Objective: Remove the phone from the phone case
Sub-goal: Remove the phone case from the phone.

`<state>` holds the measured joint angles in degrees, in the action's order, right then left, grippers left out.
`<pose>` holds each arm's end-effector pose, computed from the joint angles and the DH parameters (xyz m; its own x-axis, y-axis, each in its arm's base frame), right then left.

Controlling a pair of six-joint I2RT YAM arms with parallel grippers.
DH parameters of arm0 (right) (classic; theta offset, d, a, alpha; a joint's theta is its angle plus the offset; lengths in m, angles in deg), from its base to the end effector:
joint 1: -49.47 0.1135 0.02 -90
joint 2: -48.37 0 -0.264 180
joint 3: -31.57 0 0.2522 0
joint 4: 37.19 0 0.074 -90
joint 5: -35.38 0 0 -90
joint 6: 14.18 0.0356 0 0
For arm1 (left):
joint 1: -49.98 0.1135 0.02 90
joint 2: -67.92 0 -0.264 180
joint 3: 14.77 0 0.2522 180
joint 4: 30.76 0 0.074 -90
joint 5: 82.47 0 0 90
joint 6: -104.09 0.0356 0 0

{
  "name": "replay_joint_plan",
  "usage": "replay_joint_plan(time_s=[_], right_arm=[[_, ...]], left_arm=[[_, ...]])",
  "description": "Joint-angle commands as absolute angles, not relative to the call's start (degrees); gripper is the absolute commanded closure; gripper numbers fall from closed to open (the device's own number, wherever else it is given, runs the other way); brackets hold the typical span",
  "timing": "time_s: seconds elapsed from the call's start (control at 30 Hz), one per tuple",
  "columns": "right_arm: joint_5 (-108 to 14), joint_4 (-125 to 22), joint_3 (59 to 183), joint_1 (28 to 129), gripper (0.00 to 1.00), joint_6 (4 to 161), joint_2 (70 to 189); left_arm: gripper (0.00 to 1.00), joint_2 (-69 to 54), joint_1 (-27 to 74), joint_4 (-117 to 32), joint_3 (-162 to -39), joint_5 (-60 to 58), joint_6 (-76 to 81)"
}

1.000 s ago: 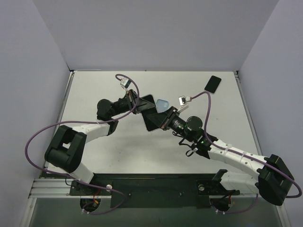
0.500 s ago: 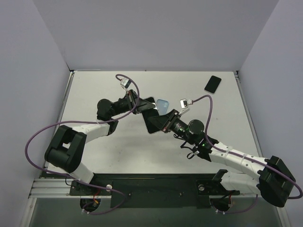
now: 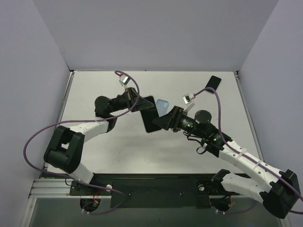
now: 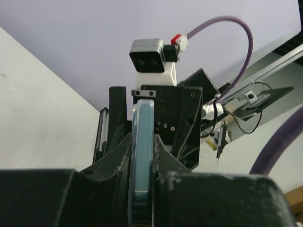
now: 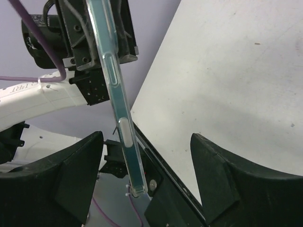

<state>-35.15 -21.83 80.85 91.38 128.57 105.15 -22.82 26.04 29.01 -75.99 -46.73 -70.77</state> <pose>0.1647 0.1638 0.3161 -0.6353 0.4382 -0.6359 -0.6109 0.2185 0.7609 0.2851 -0.1582 0.3010 -0.8331 -0.2667 -0.4846 0.5372 -0.1813 -0.8237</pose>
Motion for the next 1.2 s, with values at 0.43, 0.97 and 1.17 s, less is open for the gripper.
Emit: replay_joint_plan(time_s=[0.43,0.97,1.17], right_arm=[[-9.88,-43.66,90.59,90.86,0.41,109.49,99.26],[-8.83,-42.95,94.11,90.6,0.8,105.62,104.89],[-9.17,-44.79,92.09,91.21,1.0,101.23,102.61]], left_arm=[[1.0,-20.85,23.53,35.98,-84.34,-55.23,-71.43],[1.0,-19.79,22.12,36.86,-84.95,-56.02,-73.1],[1.0,-23.12,22.82,44.2,-83.99,-52.68,-87.4]])
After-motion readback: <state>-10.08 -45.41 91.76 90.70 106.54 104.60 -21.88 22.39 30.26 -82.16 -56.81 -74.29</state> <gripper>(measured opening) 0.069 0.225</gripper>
